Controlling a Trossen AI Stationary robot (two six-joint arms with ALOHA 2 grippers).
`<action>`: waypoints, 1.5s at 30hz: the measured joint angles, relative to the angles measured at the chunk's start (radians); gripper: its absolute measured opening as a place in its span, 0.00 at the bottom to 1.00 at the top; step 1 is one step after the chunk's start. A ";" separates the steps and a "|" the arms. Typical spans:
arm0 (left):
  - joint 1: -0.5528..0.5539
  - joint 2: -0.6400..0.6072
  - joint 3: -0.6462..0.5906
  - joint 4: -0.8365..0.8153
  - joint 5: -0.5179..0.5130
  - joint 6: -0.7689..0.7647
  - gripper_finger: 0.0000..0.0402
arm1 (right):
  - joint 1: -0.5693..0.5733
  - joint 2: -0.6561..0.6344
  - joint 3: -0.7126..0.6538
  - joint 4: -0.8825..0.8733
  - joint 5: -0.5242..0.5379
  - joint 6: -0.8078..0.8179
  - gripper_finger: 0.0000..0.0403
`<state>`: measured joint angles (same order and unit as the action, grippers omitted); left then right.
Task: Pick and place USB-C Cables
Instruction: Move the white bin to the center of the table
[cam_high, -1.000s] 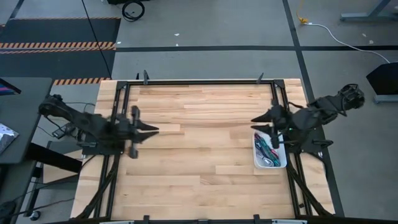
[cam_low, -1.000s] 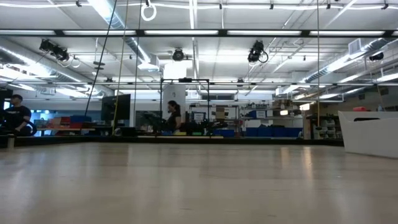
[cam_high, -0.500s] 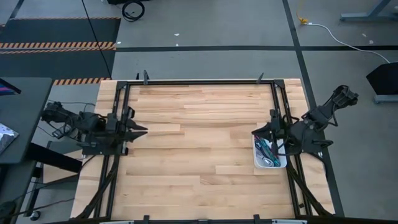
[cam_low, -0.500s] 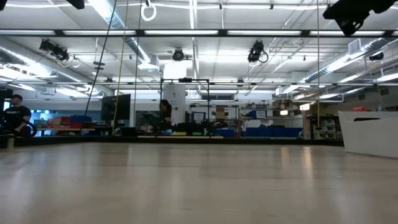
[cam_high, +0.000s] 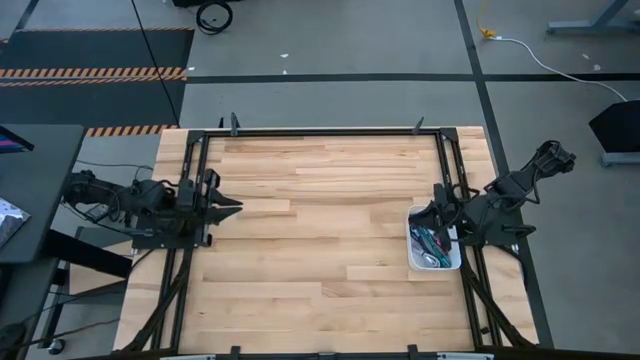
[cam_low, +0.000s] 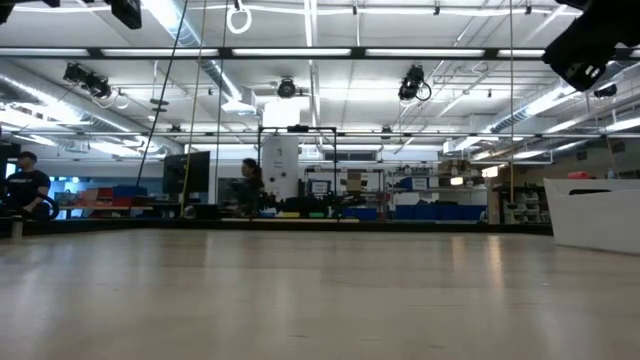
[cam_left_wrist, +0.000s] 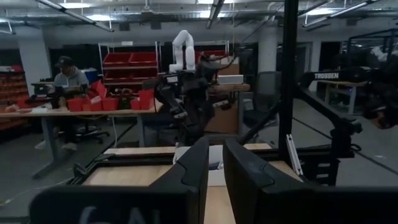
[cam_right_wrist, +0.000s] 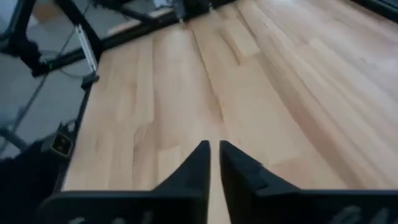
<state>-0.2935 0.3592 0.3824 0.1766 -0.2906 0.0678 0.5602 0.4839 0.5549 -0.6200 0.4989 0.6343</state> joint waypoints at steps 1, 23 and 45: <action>0.000 0.000 0.000 0.004 0.000 0.013 0.13 | 0.000 0.009 0.000 0.006 -0.003 -0.020 0.12; 0.207 -0.068 0.001 -0.041 0.157 0.047 0.01 | -0.017 0.403 0.315 -0.132 -0.169 -0.022 0.32; 0.248 -0.045 0.001 -0.040 0.237 0.020 0.04 | -0.061 0.671 0.344 -0.488 -0.506 0.661 0.32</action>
<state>-0.0457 0.3145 0.3836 0.1370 -0.0540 0.0875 0.4988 1.1547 0.8986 -1.1081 -0.0072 1.2958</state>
